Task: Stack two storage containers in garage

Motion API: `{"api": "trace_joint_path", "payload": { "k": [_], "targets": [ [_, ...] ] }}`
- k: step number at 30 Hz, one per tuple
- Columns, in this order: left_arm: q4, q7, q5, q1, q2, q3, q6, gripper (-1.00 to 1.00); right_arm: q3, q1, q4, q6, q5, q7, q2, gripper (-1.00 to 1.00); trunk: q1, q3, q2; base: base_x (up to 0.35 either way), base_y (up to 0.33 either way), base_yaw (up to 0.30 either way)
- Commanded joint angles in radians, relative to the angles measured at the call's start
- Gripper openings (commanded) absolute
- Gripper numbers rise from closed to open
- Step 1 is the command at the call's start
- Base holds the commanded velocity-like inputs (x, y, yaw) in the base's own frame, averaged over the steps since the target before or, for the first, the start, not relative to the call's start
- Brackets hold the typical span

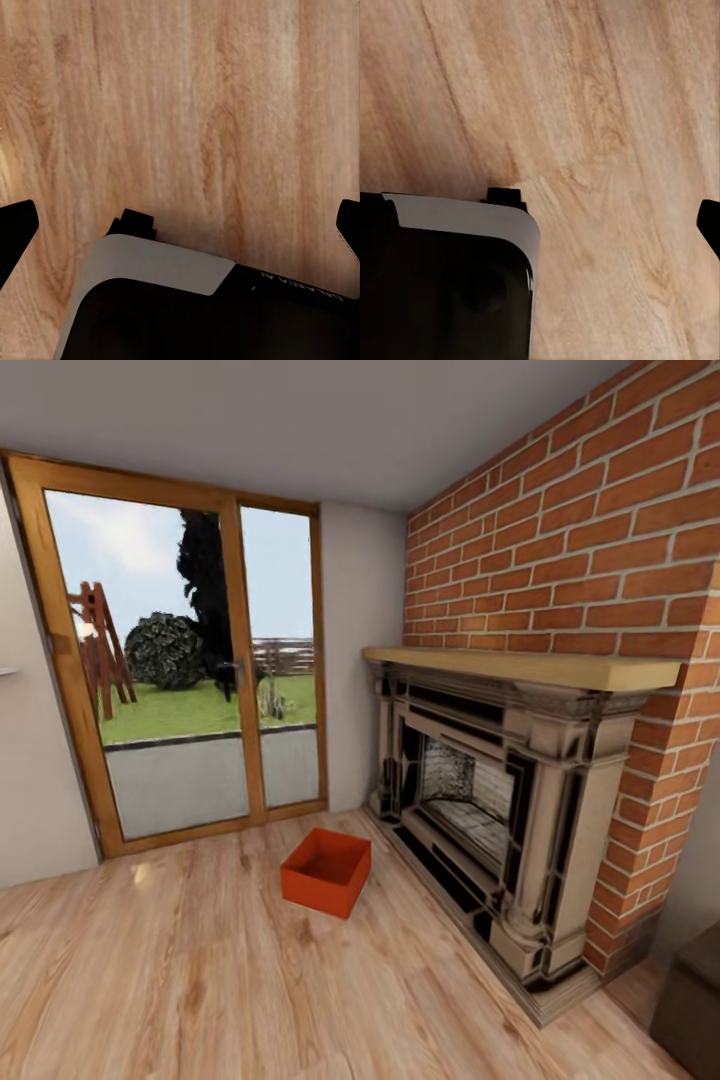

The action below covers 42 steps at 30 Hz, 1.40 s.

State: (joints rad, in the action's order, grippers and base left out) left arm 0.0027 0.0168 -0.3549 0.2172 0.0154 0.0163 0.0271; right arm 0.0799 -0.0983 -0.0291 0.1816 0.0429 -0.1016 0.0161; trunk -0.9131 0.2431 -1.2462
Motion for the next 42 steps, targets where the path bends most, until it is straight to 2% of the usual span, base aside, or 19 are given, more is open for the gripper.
{"api": "trace_joint_path", "payload": {
  "k": [1,14,42],
  "targets": [
    [0.0,0.002,-0.005,0.001,0.0,0.002,0.003,1.0,0.008,-0.001,-0.003,0.004,0.005,-0.006,0.0,1.0,-0.001,0.001,-0.001,0.321,0.175,0.0],
    [0.0,0.002,-0.006,0.001,0.0,0.002,0.012,1.0,0.008,-0.001,-0.003,0.006,0.004,-0.018,0.0,1.0,-0.001,0.001,-0.001,0.313,0.193,-0.022],
    [0.0,0.002,-0.007,0.001,0.001,0.002,0.013,1.0,0.008,-0.001,-0.003,0.006,0.005,-0.018,0.0,1.0,-0.001,0.001,-0.001,0.282,0.248,-0.237]
  ]
}}
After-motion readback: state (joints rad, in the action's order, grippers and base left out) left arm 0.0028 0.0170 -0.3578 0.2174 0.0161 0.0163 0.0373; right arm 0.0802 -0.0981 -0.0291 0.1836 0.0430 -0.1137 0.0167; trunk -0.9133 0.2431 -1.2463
